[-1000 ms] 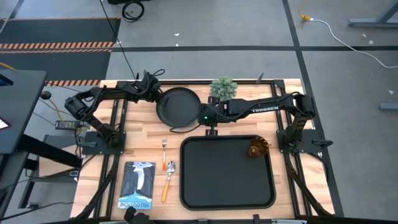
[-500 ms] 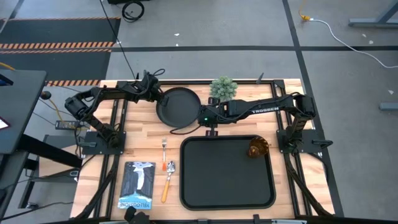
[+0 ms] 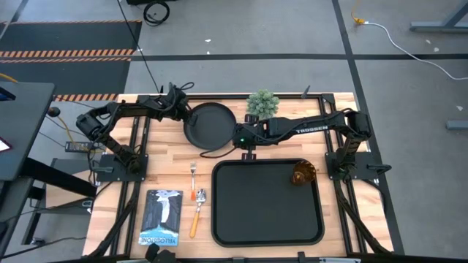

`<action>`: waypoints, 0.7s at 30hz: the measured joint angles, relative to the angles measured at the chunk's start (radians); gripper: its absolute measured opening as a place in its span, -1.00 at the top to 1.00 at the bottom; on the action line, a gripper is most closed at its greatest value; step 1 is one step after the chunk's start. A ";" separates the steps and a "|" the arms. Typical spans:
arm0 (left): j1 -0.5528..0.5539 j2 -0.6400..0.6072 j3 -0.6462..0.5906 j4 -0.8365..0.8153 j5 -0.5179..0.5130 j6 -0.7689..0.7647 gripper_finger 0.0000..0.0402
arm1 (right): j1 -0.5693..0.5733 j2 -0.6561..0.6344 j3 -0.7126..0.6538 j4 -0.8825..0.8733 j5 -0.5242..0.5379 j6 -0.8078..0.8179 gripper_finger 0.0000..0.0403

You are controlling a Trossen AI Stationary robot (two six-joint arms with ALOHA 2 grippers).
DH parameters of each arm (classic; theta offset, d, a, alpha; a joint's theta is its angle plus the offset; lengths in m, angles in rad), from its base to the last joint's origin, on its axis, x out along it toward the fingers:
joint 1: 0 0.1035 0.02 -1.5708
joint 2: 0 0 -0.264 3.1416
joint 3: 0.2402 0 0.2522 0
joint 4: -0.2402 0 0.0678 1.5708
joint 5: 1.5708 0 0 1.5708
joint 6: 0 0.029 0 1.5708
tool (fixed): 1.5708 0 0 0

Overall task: Pick and place plate/cup/fork/spoon on tray
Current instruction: Put the black plate on the black tray to the bottom left of the orange cup

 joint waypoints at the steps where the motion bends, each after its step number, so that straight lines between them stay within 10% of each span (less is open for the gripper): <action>1: 0.000 0.000 0.000 0.000 0.000 0.000 0.40 | 0.001 0.000 0.000 0.002 0.000 -0.002 0.46; 21: 0.001 -0.001 0.002 0.008 0.007 0.016 0.95 | 0.001 0.000 0.000 0.011 0.000 -0.015 0.46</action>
